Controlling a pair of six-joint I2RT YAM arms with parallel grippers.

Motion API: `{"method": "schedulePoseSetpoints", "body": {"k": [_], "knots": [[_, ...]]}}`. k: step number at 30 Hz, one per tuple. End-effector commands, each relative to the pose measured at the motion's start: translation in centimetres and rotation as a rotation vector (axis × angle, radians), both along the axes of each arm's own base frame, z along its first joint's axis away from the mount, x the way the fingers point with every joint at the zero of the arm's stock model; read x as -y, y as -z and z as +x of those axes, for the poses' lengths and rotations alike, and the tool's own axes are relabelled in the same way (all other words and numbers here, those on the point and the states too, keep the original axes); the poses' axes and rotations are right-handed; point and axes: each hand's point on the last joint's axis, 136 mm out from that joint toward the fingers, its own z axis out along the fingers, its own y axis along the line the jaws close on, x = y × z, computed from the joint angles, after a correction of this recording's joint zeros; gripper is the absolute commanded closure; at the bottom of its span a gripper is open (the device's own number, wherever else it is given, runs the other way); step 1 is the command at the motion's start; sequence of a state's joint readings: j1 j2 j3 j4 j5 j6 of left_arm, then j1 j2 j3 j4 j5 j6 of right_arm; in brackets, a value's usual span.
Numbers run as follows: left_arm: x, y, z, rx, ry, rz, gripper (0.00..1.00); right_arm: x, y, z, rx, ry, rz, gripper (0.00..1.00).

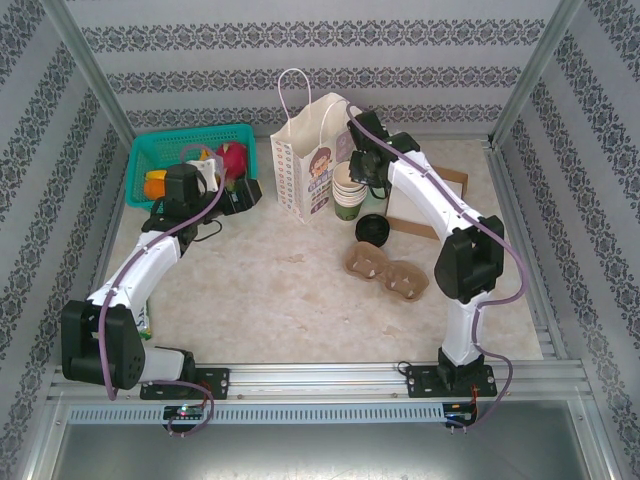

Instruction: Pack the takeout coffee

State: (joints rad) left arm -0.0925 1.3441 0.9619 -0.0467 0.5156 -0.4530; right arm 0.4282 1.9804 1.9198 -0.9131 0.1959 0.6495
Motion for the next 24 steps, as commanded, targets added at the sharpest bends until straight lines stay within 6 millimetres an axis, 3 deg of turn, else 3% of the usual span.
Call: {"method": "schedulePoseSetpoints", "body": {"k": [1,7,15,21,24], "knots": [[0.6,-0.4,0.1,0.008,0.029,0.028,0.0,-0.1,0.5,0.1,-0.017,-0.013,-0.04,0.73],[2.5,-1.7,-0.7,0.066,0.147,-0.024,0.0,-0.1,0.6,0.3,-0.018,-0.017,-0.047,0.75],[7.0,-2.7,-4.0,0.189,0.388,0.025,0.0,0.3,-0.7,0.3,0.009,-0.023,-0.071,0.88],[9.0,-2.7,-5.7,0.255,0.492,0.055,0.0,0.4,-1.3,0.1,0.022,-0.04,-0.076,1.0],[9.6,-2.8,-6.4,0.287,0.514,0.066,0.0,0.3,-1.6,0.1,0.029,-0.047,-0.073,1.0]]}}
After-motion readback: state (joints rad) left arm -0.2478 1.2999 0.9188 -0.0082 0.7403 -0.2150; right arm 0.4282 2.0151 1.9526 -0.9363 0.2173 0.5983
